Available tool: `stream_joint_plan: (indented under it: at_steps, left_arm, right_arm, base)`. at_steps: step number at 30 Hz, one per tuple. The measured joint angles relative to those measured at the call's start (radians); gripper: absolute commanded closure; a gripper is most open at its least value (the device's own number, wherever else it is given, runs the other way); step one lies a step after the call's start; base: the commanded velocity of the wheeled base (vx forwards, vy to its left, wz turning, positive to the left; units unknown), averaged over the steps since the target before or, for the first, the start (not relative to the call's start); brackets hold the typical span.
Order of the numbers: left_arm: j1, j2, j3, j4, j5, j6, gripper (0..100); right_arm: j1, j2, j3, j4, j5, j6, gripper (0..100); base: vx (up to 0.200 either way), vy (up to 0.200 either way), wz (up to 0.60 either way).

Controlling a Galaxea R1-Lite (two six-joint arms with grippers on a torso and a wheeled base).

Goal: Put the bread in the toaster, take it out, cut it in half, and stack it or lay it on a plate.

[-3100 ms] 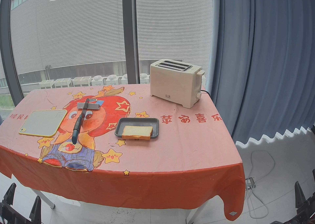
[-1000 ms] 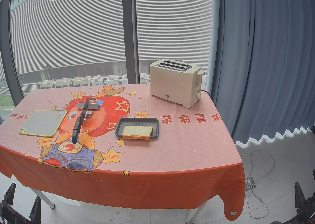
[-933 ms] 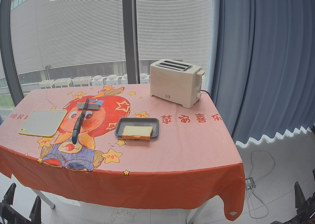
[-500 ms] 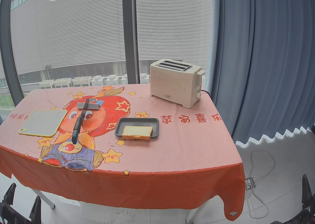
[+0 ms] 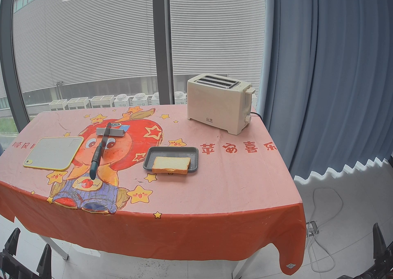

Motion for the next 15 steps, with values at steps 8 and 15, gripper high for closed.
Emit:
stream_joint_plan:
  at_steps: [8, 15]
  left_arm:
    - [0.0, 0.0, 0.0, 0.0, 0.0, 0.0, 0]
    - [0.0, 0.0, 0.0, 0.0, 0.0, 0.0, 0]
  right_arm:
    - [0.006, 0.07, -0.077, 0.046, 0.06, 0.113, 0]
    - [0.008, 0.2, -0.153, 0.04, 0.138, 0.285, 0]
  base:
    - [0.0, 0.0, 0.0]
    - [0.0, 0.0, 0.0]
